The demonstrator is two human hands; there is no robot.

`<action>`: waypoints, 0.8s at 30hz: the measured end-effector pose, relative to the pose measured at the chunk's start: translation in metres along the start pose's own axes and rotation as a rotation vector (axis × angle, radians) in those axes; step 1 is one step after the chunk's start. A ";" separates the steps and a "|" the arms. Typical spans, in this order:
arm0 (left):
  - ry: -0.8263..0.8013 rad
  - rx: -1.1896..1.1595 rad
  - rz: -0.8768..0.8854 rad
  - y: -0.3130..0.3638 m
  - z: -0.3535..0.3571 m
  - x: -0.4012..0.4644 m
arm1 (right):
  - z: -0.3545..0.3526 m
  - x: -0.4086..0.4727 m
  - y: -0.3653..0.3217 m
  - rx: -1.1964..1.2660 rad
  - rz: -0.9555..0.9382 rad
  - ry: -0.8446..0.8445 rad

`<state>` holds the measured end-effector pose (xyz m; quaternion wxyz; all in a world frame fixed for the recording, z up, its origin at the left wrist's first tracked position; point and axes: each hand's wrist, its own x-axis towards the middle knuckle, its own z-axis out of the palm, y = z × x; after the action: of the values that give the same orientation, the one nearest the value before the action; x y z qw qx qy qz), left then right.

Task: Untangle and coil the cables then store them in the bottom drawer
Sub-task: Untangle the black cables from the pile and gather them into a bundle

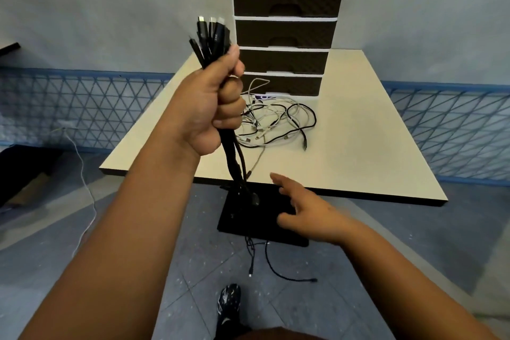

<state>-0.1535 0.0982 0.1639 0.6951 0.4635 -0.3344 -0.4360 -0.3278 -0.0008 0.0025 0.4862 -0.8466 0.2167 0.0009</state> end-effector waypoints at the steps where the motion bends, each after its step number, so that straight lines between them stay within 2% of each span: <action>1: -0.005 -0.017 -0.019 -0.003 0.006 0.002 | -0.007 -0.003 -0.018 0.084 -0.105 0.039; 4: -0.029 -0.100 -0.065 -0.011 0.024 0.006 | -0.011 -0.001 -0.056 0.297 -0.312 0.119; 8: -0.040 -0.143 -0.026 -0.007 0.035 0.014 | 0.009 0.014 -0.056 0.474 -0.275 0.132; 11: -0.032 -0.209 0.024 0.005 0.028 0.020 | 0.021 0.019 -0.032 0.449 -0.196 0.066; 17: 0.055 -0.160 0.006 0.004 0.018 0.035 | 0.005 0.029 -0.023 0.177 -0.189 -0.030; 21: 0.024 -0.131 -0.021 0.003 0.007 0.044 | -0.008 0.036 -0.046 0.332 -0.257 0.086; 24: 0.012 -0.177 -0.025 -0.001 -0.003 0.052 | -0.002 0.049 -0.055 0.314 -0.276 0.057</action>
<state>-0.1304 0.0518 0.1652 0.7300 0.4069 -0.2845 -0.4696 -0.2639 0.0039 0.0382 0.6012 -0.7819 0.1096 -0.1233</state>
